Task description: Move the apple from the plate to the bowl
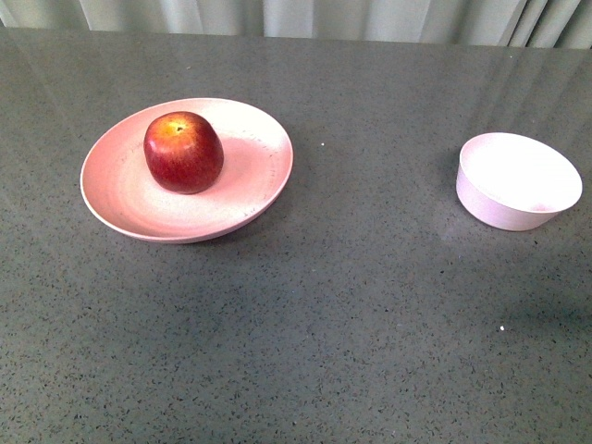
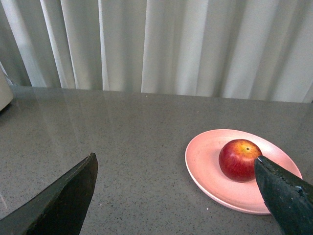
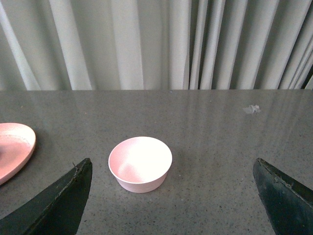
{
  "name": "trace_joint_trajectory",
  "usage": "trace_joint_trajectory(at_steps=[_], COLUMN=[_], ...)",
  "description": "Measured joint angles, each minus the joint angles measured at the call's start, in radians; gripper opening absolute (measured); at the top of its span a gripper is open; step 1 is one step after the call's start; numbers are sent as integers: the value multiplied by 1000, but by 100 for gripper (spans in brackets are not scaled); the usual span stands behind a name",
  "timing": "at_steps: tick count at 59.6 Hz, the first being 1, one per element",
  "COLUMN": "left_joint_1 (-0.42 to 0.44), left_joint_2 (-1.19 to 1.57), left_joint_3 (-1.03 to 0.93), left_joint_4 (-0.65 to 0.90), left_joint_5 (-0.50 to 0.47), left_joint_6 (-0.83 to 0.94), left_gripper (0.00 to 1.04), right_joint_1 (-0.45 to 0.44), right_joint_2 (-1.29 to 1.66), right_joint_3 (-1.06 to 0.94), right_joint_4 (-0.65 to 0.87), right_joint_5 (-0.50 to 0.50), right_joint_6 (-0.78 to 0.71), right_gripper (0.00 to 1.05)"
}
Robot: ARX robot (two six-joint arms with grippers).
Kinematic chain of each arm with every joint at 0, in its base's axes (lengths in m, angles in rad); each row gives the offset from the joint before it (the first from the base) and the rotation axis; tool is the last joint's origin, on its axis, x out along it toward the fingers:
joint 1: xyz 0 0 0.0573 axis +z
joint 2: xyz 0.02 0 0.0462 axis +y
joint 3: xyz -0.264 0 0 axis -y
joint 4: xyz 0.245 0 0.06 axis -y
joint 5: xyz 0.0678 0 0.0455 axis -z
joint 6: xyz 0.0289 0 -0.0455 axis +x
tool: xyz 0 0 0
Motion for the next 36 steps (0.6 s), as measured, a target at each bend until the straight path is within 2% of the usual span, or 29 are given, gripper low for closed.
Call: trace_joint_trajectory(at_steps=[36], left_joint_1=[0], left_joint_2=[0], left_joint_3=[0], left_joint_4=[0], left_joint_5=[0], left_joint_6=[0], left_gripper=[96], right_joint_1=[0], right_joint_2=[0], right_joint_3=[0], right_joint_4=[0], right_joint_5=[0], right_joint_6=[0], right_gripper=[96])
